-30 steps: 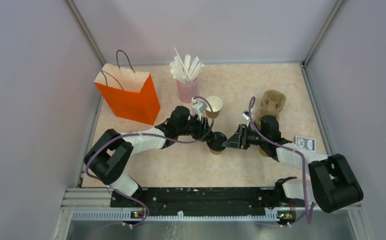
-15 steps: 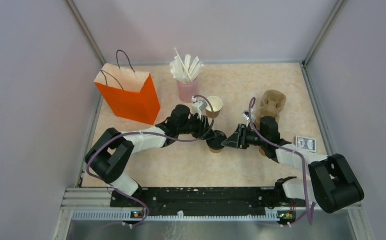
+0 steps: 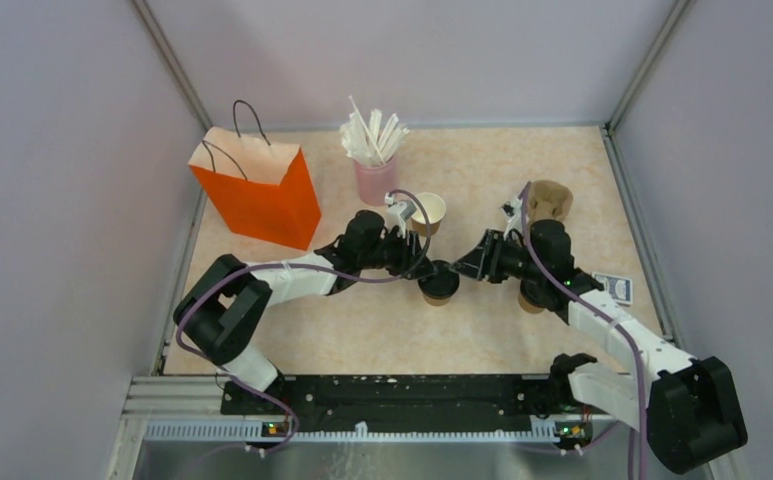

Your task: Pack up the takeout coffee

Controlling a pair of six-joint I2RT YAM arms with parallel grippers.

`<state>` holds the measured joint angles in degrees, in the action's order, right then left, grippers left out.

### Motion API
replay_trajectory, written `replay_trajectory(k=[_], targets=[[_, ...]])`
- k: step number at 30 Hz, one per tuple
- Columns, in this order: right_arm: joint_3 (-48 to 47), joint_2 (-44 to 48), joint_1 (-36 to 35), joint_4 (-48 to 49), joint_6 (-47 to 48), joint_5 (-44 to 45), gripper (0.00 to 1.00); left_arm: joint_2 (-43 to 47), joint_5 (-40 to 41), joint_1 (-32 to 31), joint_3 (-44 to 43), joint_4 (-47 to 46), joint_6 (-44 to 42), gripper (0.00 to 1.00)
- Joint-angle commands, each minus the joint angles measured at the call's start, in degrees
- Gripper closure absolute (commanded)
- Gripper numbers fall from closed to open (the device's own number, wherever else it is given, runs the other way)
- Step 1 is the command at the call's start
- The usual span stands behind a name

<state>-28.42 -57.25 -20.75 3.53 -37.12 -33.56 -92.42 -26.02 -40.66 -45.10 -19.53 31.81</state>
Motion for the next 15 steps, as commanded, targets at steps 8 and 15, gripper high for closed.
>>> replay_trajectory(k=[8, 15], targets=[[-2.9, -4.3, -0.3, 0.3, 1.9, -1.4, 0.69, -2.7, -0.4, -0.8, 1.1, 6.0, -2.5, 0.54], [2.1, -7.0, -0.3, 3.7, 1.2, -1.4, 0.69, -3.6, -0.5, -0.8, 0.7, 5.9, -3.2, 0.55]])
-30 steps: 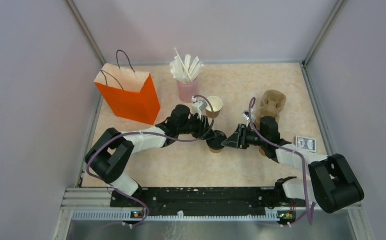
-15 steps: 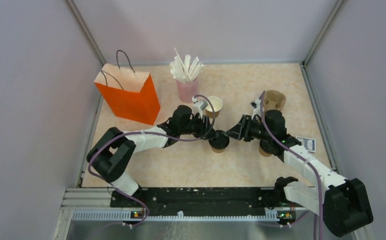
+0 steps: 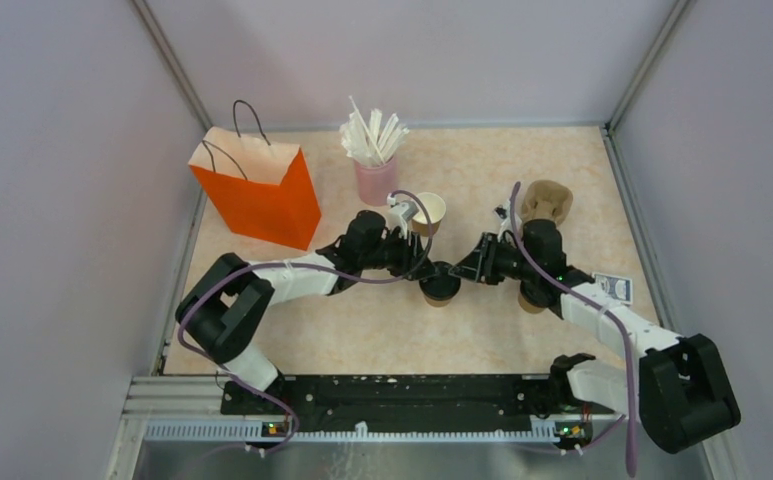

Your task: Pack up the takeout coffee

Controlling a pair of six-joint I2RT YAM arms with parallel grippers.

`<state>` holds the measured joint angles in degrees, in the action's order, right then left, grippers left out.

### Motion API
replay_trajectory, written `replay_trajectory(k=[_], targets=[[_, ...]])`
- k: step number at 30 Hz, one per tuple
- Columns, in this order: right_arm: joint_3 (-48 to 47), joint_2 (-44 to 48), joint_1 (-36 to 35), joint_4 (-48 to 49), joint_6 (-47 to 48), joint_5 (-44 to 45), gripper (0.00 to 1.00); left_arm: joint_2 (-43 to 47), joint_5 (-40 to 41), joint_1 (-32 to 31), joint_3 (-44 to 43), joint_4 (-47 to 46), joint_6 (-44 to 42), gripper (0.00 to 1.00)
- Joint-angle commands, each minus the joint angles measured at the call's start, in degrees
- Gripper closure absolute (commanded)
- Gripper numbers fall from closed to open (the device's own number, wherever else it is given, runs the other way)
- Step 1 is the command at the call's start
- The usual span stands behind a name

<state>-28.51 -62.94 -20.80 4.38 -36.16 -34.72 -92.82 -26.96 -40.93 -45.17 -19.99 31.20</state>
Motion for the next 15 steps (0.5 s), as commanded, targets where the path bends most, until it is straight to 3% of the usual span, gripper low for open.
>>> replay_trajectory(k=[1, 8, 15], targets=[[3.1, -1.5, -0.2, 2.4, 0.4, 0.9, 0.69, -3.5, 0.5, -0.5, 0.9, 6.3, -2.5, 0.55], [10.2, -0.5, -0.2, 5.1, -0.4, 4.4, 0.70, -4.5, 0.4, -0.6, 2.4, 4.5, -2.1, 0.56], [5.3, 3.1, -0.2, 1.8, 0.6, 2.2, 0.69, -2.3, -1.0, -0.5, -0.4, 6.0, -2.3, 0.53]])
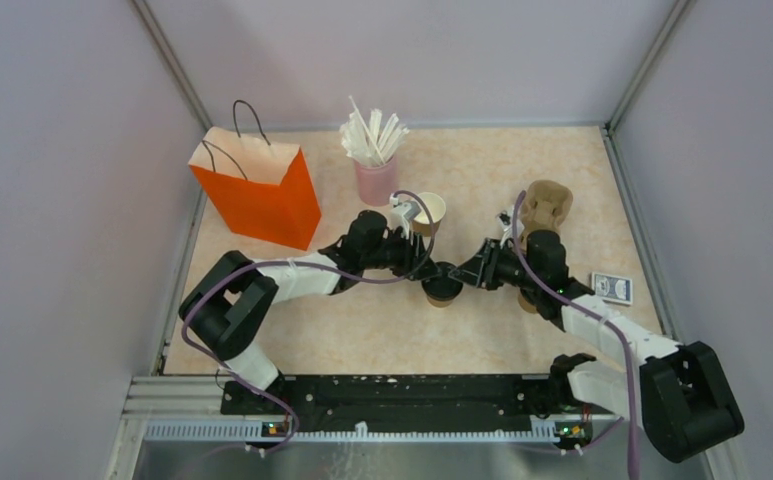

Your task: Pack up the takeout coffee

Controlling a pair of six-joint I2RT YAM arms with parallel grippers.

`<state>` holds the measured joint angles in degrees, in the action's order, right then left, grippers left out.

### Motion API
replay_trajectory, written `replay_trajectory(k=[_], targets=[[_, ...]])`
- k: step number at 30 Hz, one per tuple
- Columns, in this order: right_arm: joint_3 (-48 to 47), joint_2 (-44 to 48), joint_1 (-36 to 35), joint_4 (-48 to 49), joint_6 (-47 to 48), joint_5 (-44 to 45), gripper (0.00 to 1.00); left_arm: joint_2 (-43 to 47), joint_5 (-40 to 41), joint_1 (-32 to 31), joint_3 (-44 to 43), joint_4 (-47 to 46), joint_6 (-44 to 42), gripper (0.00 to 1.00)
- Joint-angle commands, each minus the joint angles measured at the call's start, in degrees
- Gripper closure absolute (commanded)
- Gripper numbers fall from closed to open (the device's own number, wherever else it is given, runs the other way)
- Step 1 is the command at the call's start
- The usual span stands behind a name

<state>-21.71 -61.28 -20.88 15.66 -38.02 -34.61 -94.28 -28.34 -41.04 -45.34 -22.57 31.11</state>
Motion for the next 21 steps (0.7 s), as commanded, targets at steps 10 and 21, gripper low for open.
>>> replay_trajectory(k=[10, 21], targets=[[-18.7, 6.6, -0.3, -28.0, 12.8, 5.0, 0.30, 6.0, 4.1, 0.9, -15.8, 20.8, -5.5, 0.25], [-20.5, 1.1, -1.8, -32.7, 16.2, 13.6, 0.55, 13.8, 8.9, 1.1, -6.8, 23.3, -2.9, 0.41]])
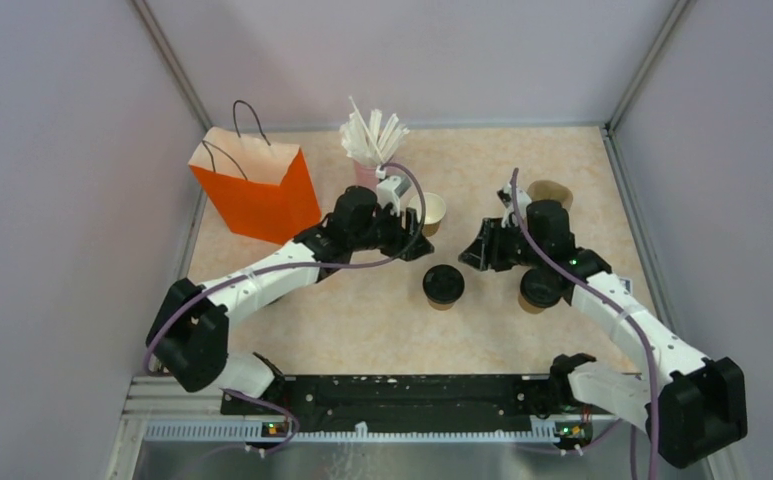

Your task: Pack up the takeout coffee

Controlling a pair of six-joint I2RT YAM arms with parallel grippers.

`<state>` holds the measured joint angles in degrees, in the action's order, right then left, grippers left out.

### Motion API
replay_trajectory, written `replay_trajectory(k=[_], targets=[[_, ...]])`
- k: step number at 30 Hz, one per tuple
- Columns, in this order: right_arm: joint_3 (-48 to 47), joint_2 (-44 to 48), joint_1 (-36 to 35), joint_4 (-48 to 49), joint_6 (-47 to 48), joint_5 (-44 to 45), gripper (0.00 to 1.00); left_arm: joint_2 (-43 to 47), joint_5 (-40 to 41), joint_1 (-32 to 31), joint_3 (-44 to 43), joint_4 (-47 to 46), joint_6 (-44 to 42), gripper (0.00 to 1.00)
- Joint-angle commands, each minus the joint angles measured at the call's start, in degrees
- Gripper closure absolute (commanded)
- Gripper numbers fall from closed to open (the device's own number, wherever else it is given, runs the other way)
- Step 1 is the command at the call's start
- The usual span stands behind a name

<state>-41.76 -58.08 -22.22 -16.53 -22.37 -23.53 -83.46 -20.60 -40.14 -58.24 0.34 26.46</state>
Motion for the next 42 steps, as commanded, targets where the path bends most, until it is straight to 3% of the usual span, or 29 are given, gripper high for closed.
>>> replay_trajectory(k=[1, 9, 29, 38, 42], targets=[[-0.4, -3.1, -0.4, -0.7, 0.5, 2.8, 0.57, 3.6, 1.3, 0.2, 7.9, -0.7, 2.8, 0.42], [3.1, -4.9, 1.5, 2.2, -3.7, 1.1, 0.63, 1.4, -7.6, 0.2, 13.4, -13.3, 7.0, 0.34], [9.7, -5.2, 1.8, 5.8, -4.3, -0.8, 0.63, -6.4, -6.6, 0.1, 11.5, -14.0, 5.4, 0.45], [16.4, -4.0, 2.0, 6.7, -5.4, 3.3, 0.64, -8.3, -4.9, 0.1, 14.3, -14.3, 5.2, 0.51], [13.8, -2.2, 2.0, 5.7, -5.0, 3.2, 0.64, -7.7, -6.3, 0.1, 13.7, -14.7, 6.0, 0.49]])
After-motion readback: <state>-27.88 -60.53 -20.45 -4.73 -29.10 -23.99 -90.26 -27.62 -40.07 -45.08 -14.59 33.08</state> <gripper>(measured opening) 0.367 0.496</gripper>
